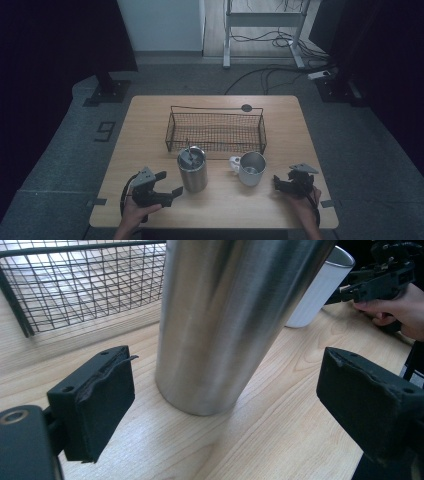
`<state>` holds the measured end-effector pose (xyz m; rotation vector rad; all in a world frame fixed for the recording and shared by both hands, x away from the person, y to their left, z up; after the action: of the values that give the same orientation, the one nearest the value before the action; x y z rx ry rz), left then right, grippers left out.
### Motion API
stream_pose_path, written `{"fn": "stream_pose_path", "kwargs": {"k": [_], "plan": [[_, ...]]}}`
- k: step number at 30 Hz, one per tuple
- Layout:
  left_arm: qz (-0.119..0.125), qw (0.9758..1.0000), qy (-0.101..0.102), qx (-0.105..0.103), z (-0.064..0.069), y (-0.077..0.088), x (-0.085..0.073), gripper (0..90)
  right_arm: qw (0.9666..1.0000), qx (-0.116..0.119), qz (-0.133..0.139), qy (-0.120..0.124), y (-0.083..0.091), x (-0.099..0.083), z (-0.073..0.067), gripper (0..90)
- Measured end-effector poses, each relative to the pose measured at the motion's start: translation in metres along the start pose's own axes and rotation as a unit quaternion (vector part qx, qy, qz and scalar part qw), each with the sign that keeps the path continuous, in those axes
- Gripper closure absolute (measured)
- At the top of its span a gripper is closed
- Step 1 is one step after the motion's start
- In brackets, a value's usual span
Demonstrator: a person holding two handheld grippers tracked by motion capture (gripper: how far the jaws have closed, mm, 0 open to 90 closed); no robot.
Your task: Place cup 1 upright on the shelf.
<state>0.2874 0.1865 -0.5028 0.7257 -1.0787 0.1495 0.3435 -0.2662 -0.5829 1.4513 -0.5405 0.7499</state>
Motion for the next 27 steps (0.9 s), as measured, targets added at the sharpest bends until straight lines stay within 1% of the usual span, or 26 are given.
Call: {"fn": "stream_pose_path", "kwargs": {"k": [11,17,21,27], "plan": [[-0.005,0.9998,-0.010,-0.015,0.013,-0.012,0.003,4.8,1.0000,0.001,0.001,0.000,0.000,0.000,0.000,10.5],[0.003,0.9999,-0.009,-0.009,0.014,-0.020,0.006,3.5,1.0000,0.001,0.002,0.001,0.000,0.000,0.000,11.0],[0.003,0.9999,-0.009,-0.007,0.013,-0.024,0.011,3.1,1.0000,0.002,0.002,0.001,0.000,0.000,0.000,11.1],[0.008,0.9999,-0.014,-0.003,0.013,-0.030,0.017,2.8,1.0000,0.002,0.002,0.001,0.000,0.000,0.000,11.4]]}}
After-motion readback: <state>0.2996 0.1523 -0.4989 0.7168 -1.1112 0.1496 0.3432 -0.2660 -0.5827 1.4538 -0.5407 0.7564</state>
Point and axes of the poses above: each handheld gripper's, and its own axes: y roughly backward along the jaws, x roughly out of its top, z roughly to its right, the point moved 4 cm from there along -y, roughly forward along the jaws, and after that the axes turned 7 degrees about -x, right-handed, at the moved point
